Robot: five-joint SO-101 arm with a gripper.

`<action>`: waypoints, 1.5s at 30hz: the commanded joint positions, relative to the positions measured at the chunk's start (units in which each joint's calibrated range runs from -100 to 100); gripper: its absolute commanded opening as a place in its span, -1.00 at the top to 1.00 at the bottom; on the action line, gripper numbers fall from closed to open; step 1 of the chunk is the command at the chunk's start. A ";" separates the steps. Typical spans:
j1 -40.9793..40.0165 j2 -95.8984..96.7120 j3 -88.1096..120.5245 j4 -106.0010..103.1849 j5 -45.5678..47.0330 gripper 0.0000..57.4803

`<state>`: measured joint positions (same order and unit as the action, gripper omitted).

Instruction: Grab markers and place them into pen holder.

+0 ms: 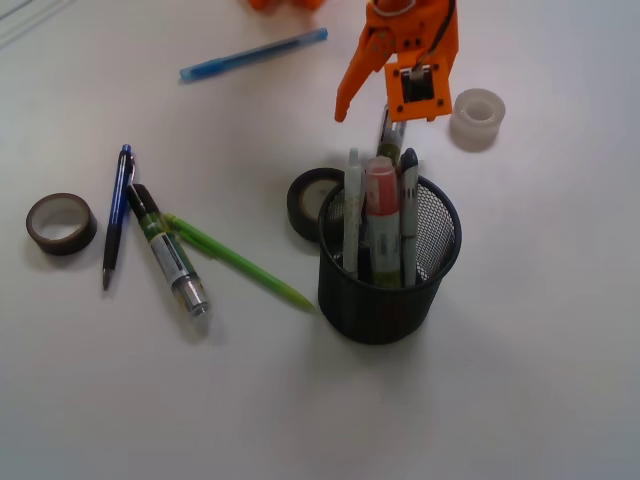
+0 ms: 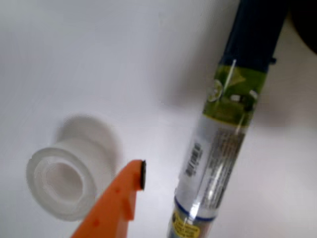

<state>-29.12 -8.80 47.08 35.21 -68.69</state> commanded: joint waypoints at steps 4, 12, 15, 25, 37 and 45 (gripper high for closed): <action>0.67 -2.29 8.45 -6.95 -2.74 -0.43; 0.14 -2.29 9.08 -7.03 -2.69 -0.09; 0.14 -2.21 9.17 -7.03 -2.64 0.29; 0.22 6.97 8.81 -15.52 -1.47 0.88; 0.59 15.64 8.08 -33.72 6.15 0.98; 1.71 -1.19 7.90 -33.89 12.41 0.98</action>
<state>-28.38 -1.39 56.06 2.03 -58.83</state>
